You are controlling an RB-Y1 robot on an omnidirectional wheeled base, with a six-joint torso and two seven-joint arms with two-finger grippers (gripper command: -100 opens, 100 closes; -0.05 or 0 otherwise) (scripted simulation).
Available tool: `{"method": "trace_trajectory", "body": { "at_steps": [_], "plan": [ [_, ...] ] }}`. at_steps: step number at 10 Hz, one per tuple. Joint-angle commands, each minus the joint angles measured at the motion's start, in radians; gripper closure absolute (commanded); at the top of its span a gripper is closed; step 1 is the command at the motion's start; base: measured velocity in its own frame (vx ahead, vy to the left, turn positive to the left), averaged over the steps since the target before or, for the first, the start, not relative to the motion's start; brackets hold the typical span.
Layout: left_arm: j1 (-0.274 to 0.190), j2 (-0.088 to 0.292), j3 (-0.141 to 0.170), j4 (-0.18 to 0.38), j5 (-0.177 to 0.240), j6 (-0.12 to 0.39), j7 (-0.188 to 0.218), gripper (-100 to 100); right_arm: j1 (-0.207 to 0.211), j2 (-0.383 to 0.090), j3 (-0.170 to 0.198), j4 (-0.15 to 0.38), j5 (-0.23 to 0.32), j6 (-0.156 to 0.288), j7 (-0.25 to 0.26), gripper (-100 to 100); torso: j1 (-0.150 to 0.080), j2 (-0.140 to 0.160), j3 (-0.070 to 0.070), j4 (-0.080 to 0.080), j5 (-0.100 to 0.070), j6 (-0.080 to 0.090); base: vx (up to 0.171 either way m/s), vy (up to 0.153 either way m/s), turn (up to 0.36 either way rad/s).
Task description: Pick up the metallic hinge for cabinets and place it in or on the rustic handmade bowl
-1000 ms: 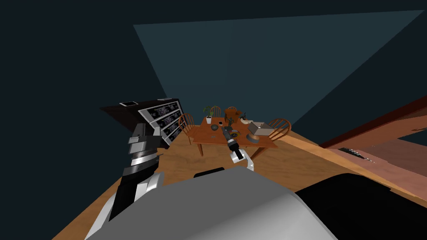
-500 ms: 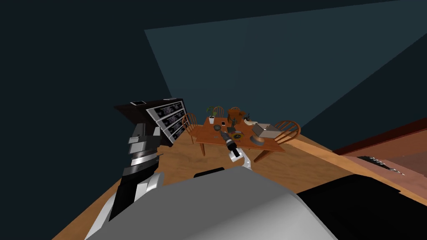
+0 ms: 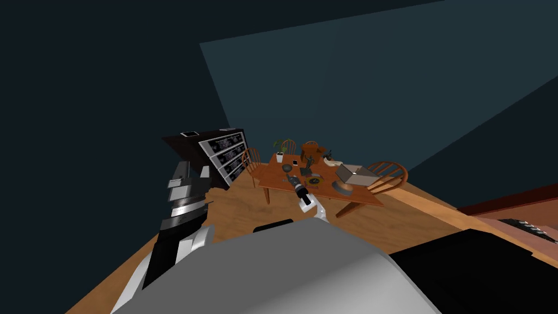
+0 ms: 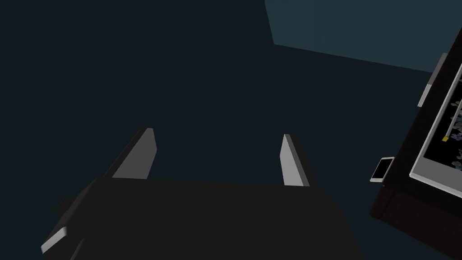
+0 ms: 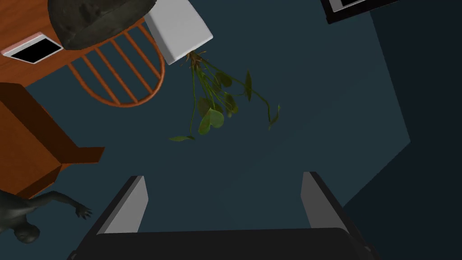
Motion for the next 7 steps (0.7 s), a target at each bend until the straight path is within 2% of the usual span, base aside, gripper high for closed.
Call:
{"method": "trace_trajectory", "body": {
  "at_steps": [1, 2, 4, 5, 6, 7],
  "plan": [
    [0.000, 0.000, 0.000, 0.000, 0.000, 0.000, 0.000, 0, -0.015, -0.001, 0.001, 0.050, 0.024, 0.022, 0.050, -100, 0.000, 0.000, 0.000, 0.000, 0.000, 0.000, 0.036, -0.008, 0.095],
    [0.000, 0.000, 0.000, 0.000, 0.000, 0.000, 0.000, 0, -0.015, -0.001, 0.001, 0.052, 0.024, 0.022, 0.051, -100, 0.000, 0.000, 0.000, 0.000, 0.000, 0.000, 0.024, -0.008, 0.058],
    [0.000, 0.000, 0.000, 0.000, 0.000, 0.000, 0.000, 0, -0.037, -0.009, 0.003, 0.124, 0.062, 0.062, 0.119, -100, 0.000, 0.001, 0.001, 0.000, 0.000, 0.000, 0.037, -0.016, 0.132],
    [0.000, 0.000, 0.000, 0.000, 0.000, 0.000, 0.000, 0, -0.037, -0.009, 0.003, 0.127, 0.062, 0.062, 0.126, -100, -0.001, 0.000, 0.000, 0.000, 0.000, 0.000, 0.042, -0.018, 0.082],
    [0.000, 0.000, 0.000, 0.000, 0.000, 0.000, 0.000, 0, -0.047, -0.013, 0.004, 0.157, 0.080, 0.082, 0.161, -100, -0.001, 0.000, 0.000, 0.000, 0.000, 0.000, 0.047, -0.011, 0.149],
    [0.000, 0.000, 0.000, 0.000, 0.000, 0.000, 0.000, 0, -0.047, -0.013, 0.004, 0.163, 0.080, 0.082, 0.164, -100, 0.000, 0.000, 0.000, 0.000, 0.000, 0.000, 0.035, -0.014, 0.038]
  ]
}}
